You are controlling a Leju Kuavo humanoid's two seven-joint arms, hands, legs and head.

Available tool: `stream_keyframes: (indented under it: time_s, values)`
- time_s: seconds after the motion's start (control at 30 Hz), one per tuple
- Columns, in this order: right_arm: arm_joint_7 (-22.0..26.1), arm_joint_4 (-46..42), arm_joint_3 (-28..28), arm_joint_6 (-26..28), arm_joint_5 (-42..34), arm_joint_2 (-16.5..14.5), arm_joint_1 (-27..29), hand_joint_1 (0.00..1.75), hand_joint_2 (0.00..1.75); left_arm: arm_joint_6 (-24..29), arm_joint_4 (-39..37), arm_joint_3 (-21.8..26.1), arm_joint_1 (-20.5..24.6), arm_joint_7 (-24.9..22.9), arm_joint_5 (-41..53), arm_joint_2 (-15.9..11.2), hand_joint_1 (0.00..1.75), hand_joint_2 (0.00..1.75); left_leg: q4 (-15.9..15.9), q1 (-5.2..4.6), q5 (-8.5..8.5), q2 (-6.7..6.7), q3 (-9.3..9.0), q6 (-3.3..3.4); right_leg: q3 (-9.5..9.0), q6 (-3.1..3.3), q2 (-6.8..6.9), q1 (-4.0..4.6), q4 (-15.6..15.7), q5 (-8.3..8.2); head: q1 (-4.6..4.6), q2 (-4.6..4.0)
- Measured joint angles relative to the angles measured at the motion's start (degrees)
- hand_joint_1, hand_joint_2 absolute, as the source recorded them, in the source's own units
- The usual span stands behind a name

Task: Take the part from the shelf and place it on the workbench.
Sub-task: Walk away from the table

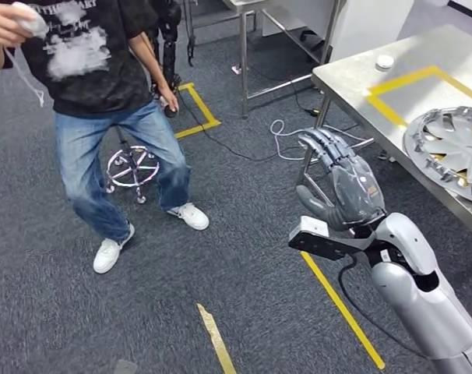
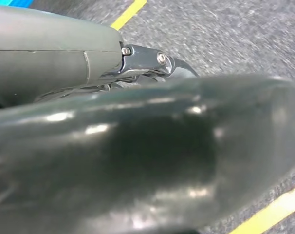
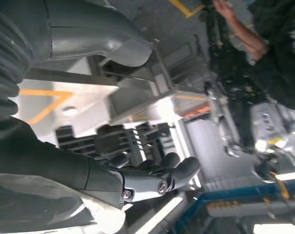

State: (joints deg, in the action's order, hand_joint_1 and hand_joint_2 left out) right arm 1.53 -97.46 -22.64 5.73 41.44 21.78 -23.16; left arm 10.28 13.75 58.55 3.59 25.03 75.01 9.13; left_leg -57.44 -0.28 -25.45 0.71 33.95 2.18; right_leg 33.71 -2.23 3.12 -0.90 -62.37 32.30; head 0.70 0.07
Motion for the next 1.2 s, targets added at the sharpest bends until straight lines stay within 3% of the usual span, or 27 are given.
stream_keyframes:
  time_s: [0.07, 0.1, 0.13, 0.17, 0.2, 0.27, 0.33, 0.4, 0.47, 0.53, 0.6, 0.63, 0.67, 0.7, 0.77, 0.83, 0.9, 0.93, 1.0, 1.07, 1.13, 1.17, 1.2]
  values:
    - [0.02, -0.02, 0.37, 0.31, -0.15, 0.26, 1.08, 0.00, 1.75, -0.02, 0.00, 0.00, 0.09, 0.07, -0.01, 0.01, 0.00, 0.00, 0.00, -0.04, 0.09, -1.38, 0.12, 0.26, 3.60, -0.09, -2.49, -0.01, -7.73, 3.33, -0.24, 0.00]
    - [0.12, -0.02, 0.67, 0.57, -0.27, 0.37, 1.93, 0.00, 1.75, -0.04, 0.00, 0.00, 0.07, 0.10, -0.01, 0.02, 0.00, 0.00, -0.01, -0.06, 0.11, -2.17, 0.13, 0.29, 5.05, -0.11, -2.87, 0.01, -10.52, 4.04, -0.27, 0.00]
    - [0.30, -0.02, 1.02, 0.91, -0.39, 0.47, 2.86, 0.00, 1.75, -0.07, 0.00, 0.00, 0.02, 0.14, -0.02, 0.01, 0.00, 0.00, -0.05, -0.08, 0.11, -2.98, 0.12, 0.30, 5.59, -0.10, -3.02, 0.01, -11.27, 3.62, -0.27, 0.00]
    - [0.55, -0.02, 1.40, 1.25, -0.48, 0.56, 3.75, 0.00, 1.75, -0.10, 0.00, 0.00, -0.04, 0.17, -0.05, -0.03, 0.00, 0.00, -0.12, -0.07, 0.11, -3.79, 0.08, 0.29, 5.05, -0.05, -3.16, -0.01, -9.77, 2.15, -0.28, 0.00]
    - [0.82, -0.03, 1.79, 1.56, -0.52, 0.67, 4.50, 0.00, 1.75, -0.12, 0.00, 0.00, -0.09, 0.19, -0.09, -0.07, 0.00, 0.00, -0.25, -0.04, 0.08, -4.61, 0.04, 0.23, 3.54, 0.01, -3.60, -0.09, -6.32, -0.08, -0.28, 0.00]
    - [1.15, -0.05, 2.43, 1.92, -0.58, 0.90, 5.56, 0.00, 1.75, -0.16, 0.00, 0.00, -0.07, 0.24, -0.14, -0.16, 0.00, 0.00, -0.72, -0.02, -0.04, -6.02, 0.23, -0.10, 0.06, 0.08, -5.92, -0.42, 0.95, -2.98, -0.25, 0.00]
    - [1.29, -0.11, 2.87, 2.08, -0.62, 1.14, 6.40, 0.00, 1.75, -0.19, 0.00, 0.00, -0.11, 0.26, -0.15, -0.25, 0.00, 0.00, -1.09, 0.10, 0.07, -7.21, 0.86, -0.74, -1.52, 0.21, -7.41, -0.48, 3.82, -3.28, -0.23, 0.01]
    - [1.37, -0.17, 3.06, 2.14, -0.63, 1.26, 6.97, 0.00, 1.75, -0.21, -0.01, 0.00, -0.39, 0.27, -0.14, -0.33, 0.00, 0.00, -1.18, 0.29, 0.29, -8.18, 1.36, -1.38, -1.67, 0.60, -6.52, -0.35, 3.99, -3.41, -0.21, 0.01]
    - [1.54, -0.33, 3.28, 2.15, -0.58, 1.28, 7.32, 0.00, 1.75, -0.31, -0.01, 0.00, -0.55, 0.36, -0.13, -0.43, 0.00, 0.00, -2.85, 0.14, -0.87, -6.17, 2.14, -1.93, -1.86, 1.22, -5.14, -0.41, 4.25, -3.56, 0.04, 0.00]
    - [1.76, -0.53, 3.64, 2.11, -0.39, 1.31, 7.70, 0.00, 1.75, -0.51, 0.00, 0.00, -0.39, 0.56, -0.11, -0.49, 0.00, 0.00, -8.79, 0.05, -4.20, -2.66, 4.72, -2.43, -2.01, 1.74, -3.48, -0.28, 4.38, -3.54, 0.28, 0.00]
    - [1.91, -0.59, 3.90, 2.03, -0.20, 1.32, 8.08, 0.00, 1.75, -0.81, -0.01, -0.01, -0.27, 0.82, -0.05, -0.50, 0.00, 0.00, -16.03, 0.22, -7.25, -1.42, 7.89, -2.70, -2.02, 1.96, -1.81, -0.07, 4.37, -3.45, 0.32, 0.00]
    - [2.02, -0.59, 3.94, 1.98, -0.13, 1.33, 8.23, 0.00, 1.75, -0.96, -0.01, -0.01, -0.28, 0.92, -0.03, -0.50, 0.00, 0.00, -17.71, 0.25, -7.50, -1.29, 8.52, -2.69, -2.03, 2.00, -1.02, 0.00, 4.36, -3.41, 0.33, 0.00]
    - [2.16, -0.59, 3.96, 1.92, -0.06, 1.33, 8.31, 0.00, 1.75, -1.07, -0.01, -0.01, -0.31, 1.00, -0.02, -0.51, 0.00, 0.00, -17.01, 0.26, -6.62, -1.18, 8.04, -2.59, -2.05, 2.03, -0.27, 0.07, 4.36, -3.38, 0.33, 0.00]
    - [2.33, -0.60, 3.98, 1.84, 0.04, 1.35, 8.34, 0.00, 1.75, -1.15, -0.01, -0.01, -0.33, 1.05, -0.01, -0.56, 0.00, 0.00, -14.18, 0.21, -4.92, -0.84, 6.52, -2.38, -2.12, 2.03, 0.45, 0.14, 4.36, -3.33, 0.32, 0.00]
    - [2.70, -0.63, 4.02, 1.67, 0.30, 1.45, 8.34, 0.00, 1.75, -1.27, 0.00, -0.02, -0.26, 1.10, 0.02, -0.70, 0.00, 0.00, -6.01, -0.39, -1.72, 1.84, 2.30, -1.67, -2.31, 1.86, 1.72, 0.41, 4.32, -3.14, 0.33, 0.00]
    - [2.94, -0.66, 4.08, 1.48, 0.60, 1.58, 8.37, 0.00, 1.75, -1.39, 0.00, -0.03, -0.13, 1.11, 0.04, -0.79, 0.00, 0.00, -1.62, -1.08, -0.84, 3.97, 0.28, -0.98, -2.39, 1.49, 2.92, 0.69, 4.29, -2.94, 0.29, 0.00]
    - [3.14, -0.66, 4.09, 1.17, 0.89, 1.66, 8.39, 0.00, 1.75, -1.57, 0.00, -0.04, -0.16, 1.11, 0.05, -0.81, 0.00, 0.00, -1.12, -1.27, -0.81, 3.09, 0.41, -0.46, -2.50, 1.05, 4.26, 0.79, 4.38, -2.78, 0.23, 0.00]
    - [3.25, -0.65, 4.09, 0.98, 1.00, 1.69, 8.39, 0.00, 1.75, -1.67, 0.00, -0.04, -0.27, 1.13, 0.05, -0.82, 0.00, 0.00, -0.86, -1.19, -0.61, 2.36, 0.38, -0.17, -2.44, 0.77, 4.10, 0.70, 4.19, -2.46, 0.22, 0.00]
    - [3.43, -0.64, 4.14, 0.68, 1.12, 1.86, 8.43, 0.00, 0.87, -1.89, 0.01, -0.03, -0.28, 1.18, 0.04, -0.88, 0.00, 0.00, -0.34, -0.88, -0.18, 1.09, 0.19, 0.50, -1.19, 0.34, 1.37, 0.44, 1.38, -0.50, 0.00, 0.01]
    - [3.48, -0.61, 4.20, 0.56, 1.13, 2.17, 8.66, 0.00, 0.00, -2.16, 0.01, -0.03, -0.10, 1.32, 0.05, -0.90, 0.00, 0.00, -0.27, -0.73, 0.00, -0.05, 0.22, 0.88, 2.41, 0.12, -2.06, 0.25, -5.91, 2.85, -0.33, 0.01]
    - [3.47, -0.54, 4.24, 0.46, 0.97, 2.36, 9.04, 0.00, 0.00, -2.53, 0.00, -0.04, -0.11, 1.55, 0.13, -0.87, 0.00, 0.00, -0.32, -0.74, 0.03, -1.09, 0.22, 0.98, 5.75, -0.05, -3.00, 0.25, -11.66, 4.18, -0.44, 0.01]
    - [3.47, -0.52, 4.27, 0.44, 0.82, 2.37, 9.18, 0.00, 0.00, -2.79, 0.00, -0.04, -0.18, 1.71, 0.16, -0.87, 0.00, 0.00, -0.38, -0.74, 0.01, -1.50, 0.19, 0.96, 6.13, -0.10, -3.06, 0.23, -11.59, 3.20, -0.43, 0.00]
    - [3.48, -0.52, 4.33, 0.43, 0.67, 2.38, 9.24, 0.00, 0.00, -3.08, 0.00, -0.05, -0.22, 1.88, 0.19, -0.87, 0.00, 0.00, -0.46, -0.71, -0.04, -1.83, 0.13, 0.89, 5.35, -0.10, -3.06, 0.17, -9.17, 1.19, -0.43, 0.00]
